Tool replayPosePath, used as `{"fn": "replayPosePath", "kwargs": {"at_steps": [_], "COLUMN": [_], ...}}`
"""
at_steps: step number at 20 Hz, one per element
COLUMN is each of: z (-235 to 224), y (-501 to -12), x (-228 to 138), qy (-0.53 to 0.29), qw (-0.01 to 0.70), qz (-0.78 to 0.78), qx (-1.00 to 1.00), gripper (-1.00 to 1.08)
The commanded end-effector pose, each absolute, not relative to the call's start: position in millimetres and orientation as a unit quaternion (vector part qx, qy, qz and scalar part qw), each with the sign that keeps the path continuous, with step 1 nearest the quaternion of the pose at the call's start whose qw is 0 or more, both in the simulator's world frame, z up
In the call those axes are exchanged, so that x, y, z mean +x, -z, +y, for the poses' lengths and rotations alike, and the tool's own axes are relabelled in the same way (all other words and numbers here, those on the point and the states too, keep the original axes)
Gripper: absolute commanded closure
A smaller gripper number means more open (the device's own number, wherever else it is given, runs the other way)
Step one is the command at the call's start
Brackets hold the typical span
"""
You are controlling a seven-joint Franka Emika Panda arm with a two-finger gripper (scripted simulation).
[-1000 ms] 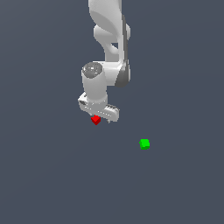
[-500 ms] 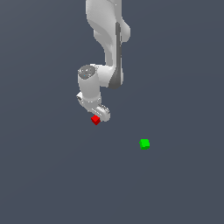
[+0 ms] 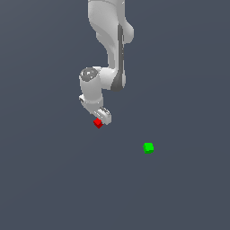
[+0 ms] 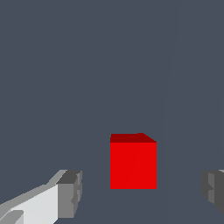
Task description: Stack the red cube on top of the green cube.
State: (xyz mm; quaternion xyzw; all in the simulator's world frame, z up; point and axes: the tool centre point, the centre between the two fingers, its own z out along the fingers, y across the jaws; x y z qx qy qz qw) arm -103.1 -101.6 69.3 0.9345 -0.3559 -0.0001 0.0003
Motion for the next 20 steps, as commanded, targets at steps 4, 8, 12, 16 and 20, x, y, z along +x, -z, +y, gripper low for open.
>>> {"fn": "replayPosePath", "kwargs": {"at_steps": [4, 8, 12, 16, 20], "z": [-101.3, -101.3, -101.1, -100.7, -100.9], "y": [-68.5, -59.3, -41.4, -26.3, -20.1], "x": [-102.7, -103.0, -103.4, -103.1, -102.7], "qy": [0.0, 0.0, 0.0, 0.0, 0.0], "qw": [0.0, 0.0, 0.0, 0.0, 0.0], "qz": [-0.355, -0.355, -0.355, -0.354, -0.354], "qx": [0.935, 0.935, 0.935, 0.935, 0.935], "gripper": [-0.92, -0.92, -0.92, -0.92, -0.92]}}
